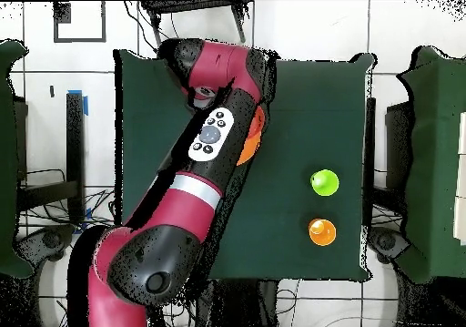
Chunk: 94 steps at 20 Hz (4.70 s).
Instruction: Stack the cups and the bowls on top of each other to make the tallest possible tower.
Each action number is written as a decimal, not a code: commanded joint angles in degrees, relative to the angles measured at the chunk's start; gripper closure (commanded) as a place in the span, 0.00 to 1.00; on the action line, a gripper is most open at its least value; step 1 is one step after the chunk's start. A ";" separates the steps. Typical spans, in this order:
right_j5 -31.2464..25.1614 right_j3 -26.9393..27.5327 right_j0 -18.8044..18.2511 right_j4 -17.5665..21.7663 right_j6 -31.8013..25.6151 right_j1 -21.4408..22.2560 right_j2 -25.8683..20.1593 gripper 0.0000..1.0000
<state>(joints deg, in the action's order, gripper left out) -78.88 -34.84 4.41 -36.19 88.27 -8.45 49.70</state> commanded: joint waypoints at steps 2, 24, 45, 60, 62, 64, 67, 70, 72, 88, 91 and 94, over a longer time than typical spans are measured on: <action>-5.28 -5.82 2.40 4.32 -0.42 -0.98 -11.48 1.00; -3.52 -7.14 2.83 6.88 0.54 1.01 -14.24 0.00; -15.69 -1.51 1.97 6.89 3.82 1.89 -13.11 0.00; -15.63 0.69 1.29 7.33 3.41 2.67 -12.36 0.00; -15.00 1.64 0.96 7.47 3.04 2.43 -12.06 0.00; -15.04 2.91 0.58 7.45 2.91 1.91 -11.78 0.00; -15.89 4.79 0.14 7.52 3.04 1.40 -11.07 0.00; -16.77 4.94 0.21 7.92 3.05 2.30 -10.56 0.00; -18.16 6.15 -0.08 8.09 3.04 2.50 -9.83 0.00; -18.24 11.63 -0.94 6.27 3.15 6.15 -8.87 0.00; -18.27 12.53 -1.02 5.59 3.72 6.30 -9.02 0.00; -18.78 15.48 -1.60 4.30 3.95 5.26 -8.61 0.00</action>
<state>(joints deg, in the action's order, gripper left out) -96.61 -22.44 3.64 -31.91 88.27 -2.99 45.10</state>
